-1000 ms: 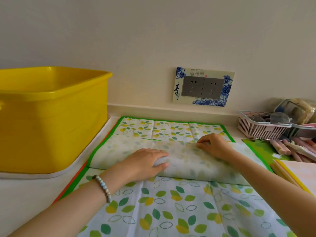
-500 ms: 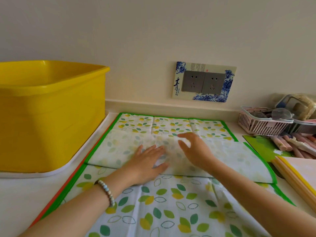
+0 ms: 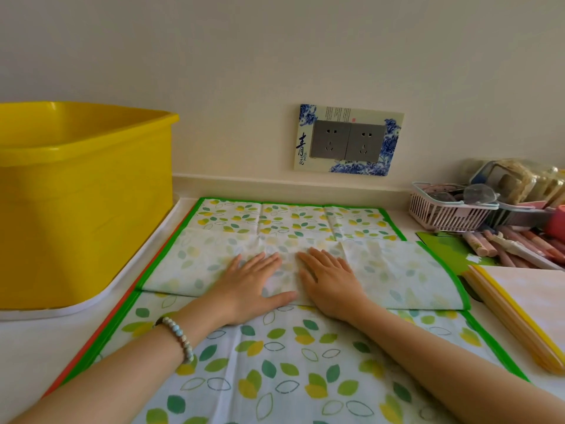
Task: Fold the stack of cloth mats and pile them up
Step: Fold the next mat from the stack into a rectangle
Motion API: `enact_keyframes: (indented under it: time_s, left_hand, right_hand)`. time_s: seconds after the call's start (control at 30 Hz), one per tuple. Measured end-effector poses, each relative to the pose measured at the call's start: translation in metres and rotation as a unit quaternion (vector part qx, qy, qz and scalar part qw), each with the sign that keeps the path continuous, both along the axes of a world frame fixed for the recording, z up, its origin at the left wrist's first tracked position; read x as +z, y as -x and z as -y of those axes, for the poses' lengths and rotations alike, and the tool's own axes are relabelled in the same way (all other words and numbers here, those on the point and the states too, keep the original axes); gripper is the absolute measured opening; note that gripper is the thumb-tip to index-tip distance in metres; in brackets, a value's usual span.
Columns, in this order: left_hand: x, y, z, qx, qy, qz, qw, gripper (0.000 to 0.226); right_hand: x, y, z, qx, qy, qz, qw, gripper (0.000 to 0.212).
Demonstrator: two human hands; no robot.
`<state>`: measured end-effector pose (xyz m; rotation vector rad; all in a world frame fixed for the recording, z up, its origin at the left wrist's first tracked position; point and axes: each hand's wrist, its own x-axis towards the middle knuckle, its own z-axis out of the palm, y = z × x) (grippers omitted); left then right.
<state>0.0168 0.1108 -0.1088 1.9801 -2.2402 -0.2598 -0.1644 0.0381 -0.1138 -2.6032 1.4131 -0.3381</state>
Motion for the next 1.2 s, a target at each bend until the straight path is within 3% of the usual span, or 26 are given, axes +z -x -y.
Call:
enact_keyframes:
  time_s: [0.47,0.6,0.7,0.83,0.93,1.2]
  left_hand:
    - [0.001,-0.001,0.001,-0.008,-0.005,-0.001,1.0,0.101]
    - [0.001,0.0,0.0,-0.009,-0.004,0.0,1.0,0.102]
    - [0.0,0.0,0.001,-0.008,0.001,-0.004,1.0,0.1]
    - [-0.002,0.0,0.003,-0.005,-0.002,-0.014,1.0,0.096]
    - [-0.003,0.0,0.003,-0.005,-0.004,-0.009,1.0,0.094]
    - [-0.002,0.0,0.002,-0.006,-0.009,-0.007,1.0,0.067]
  right_hand:
    - [0.013,0.142,0.028,-0.112,-0.025,-0.059,0.992,0.058]
    - [0.018,0.138,0.026,-0.118,-0.034,-0.058,0.991,0.058]
    - [0.027,0.119,0.016,-0.106,-0.037,-0.009,0.994,0.056]
    - [0.032,0.068,-0.012,0.008,-0.028,0.041,0.999,0.055]
    - [0.027,0.036,-0.026,0.055,-0.041,0.025,0.997,0.057]
    - [0.012,0.027,-0.03,0.053,-0.016,-0.027,0.998,0.063]
